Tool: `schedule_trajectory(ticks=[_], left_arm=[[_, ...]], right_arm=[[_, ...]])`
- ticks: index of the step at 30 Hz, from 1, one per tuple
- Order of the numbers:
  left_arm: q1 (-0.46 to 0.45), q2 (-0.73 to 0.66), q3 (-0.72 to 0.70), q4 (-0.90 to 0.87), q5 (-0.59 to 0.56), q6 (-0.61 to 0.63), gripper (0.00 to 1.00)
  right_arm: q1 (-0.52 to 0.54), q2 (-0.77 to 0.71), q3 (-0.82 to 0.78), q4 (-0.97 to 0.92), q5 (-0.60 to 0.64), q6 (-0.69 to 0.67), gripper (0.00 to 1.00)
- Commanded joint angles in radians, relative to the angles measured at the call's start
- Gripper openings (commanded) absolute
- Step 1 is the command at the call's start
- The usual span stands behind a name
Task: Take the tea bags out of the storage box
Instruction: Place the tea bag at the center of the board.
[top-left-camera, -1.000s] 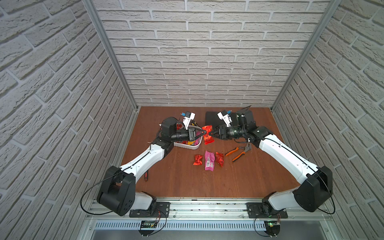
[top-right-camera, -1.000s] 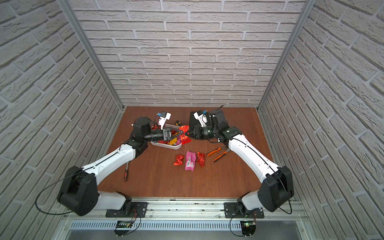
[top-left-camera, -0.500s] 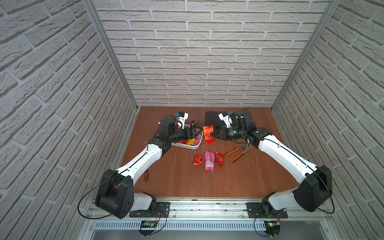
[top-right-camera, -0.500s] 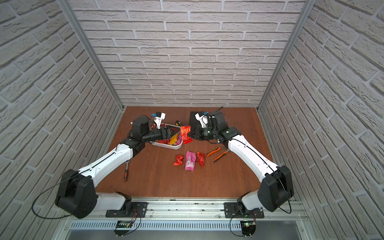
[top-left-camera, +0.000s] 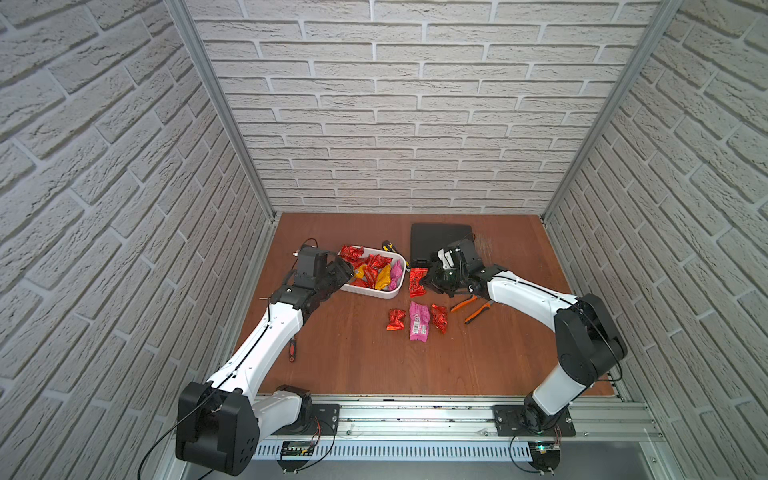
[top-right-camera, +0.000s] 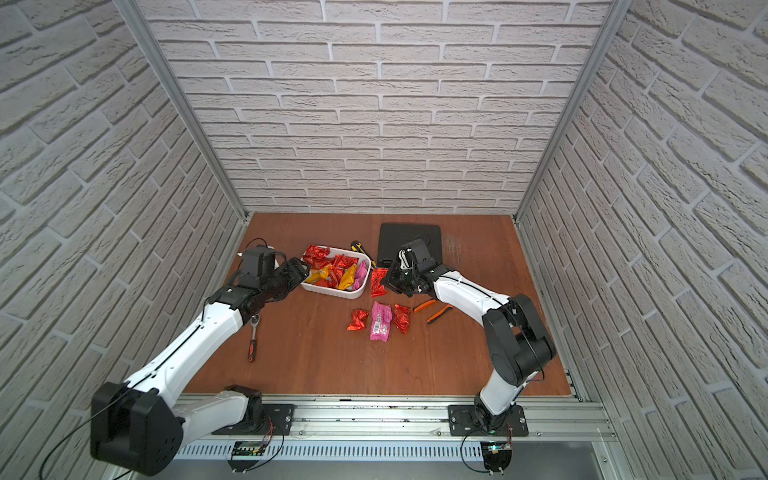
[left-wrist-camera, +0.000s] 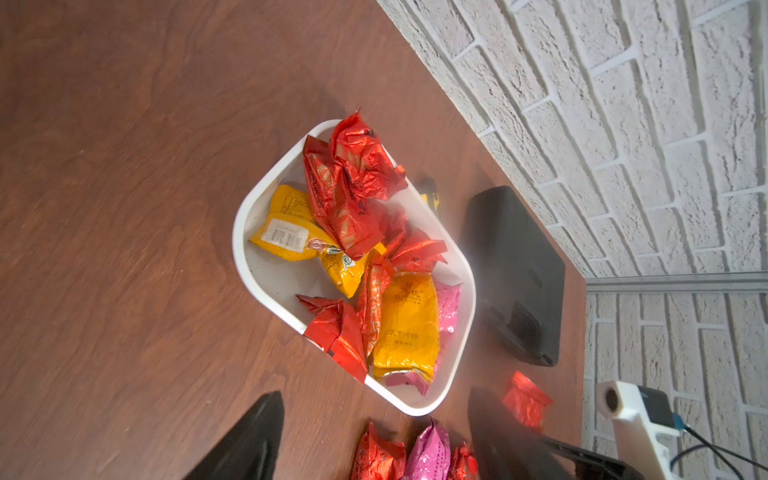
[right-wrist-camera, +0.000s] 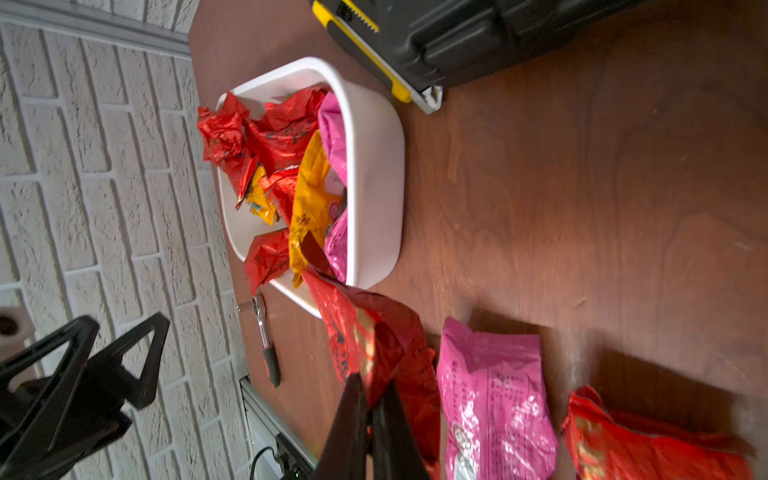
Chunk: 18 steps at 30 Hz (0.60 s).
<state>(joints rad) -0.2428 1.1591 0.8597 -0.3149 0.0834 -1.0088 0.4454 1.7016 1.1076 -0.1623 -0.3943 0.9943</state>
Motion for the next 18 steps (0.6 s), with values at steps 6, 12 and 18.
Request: schedule_trajectory(ticks=[6,12,18], left_arm=[[0.030,0.053,0.014,0.011,0.053,0.027,0.72],[0.059,0.103,0.049,-0.029,0.075,0.052,0.69],[0.093,0.131,0.062,-0.049,0.068,0.042,0.66]], right_arm=[[0.014,0.155,0.083,0.053,0.077,0.046,0.06],[0.014,0.180,0.120,-0.040,0.133,-0.021,0.28],[0.028,0.101,0.191,-0.237,0.250,-0.197,0.50]])
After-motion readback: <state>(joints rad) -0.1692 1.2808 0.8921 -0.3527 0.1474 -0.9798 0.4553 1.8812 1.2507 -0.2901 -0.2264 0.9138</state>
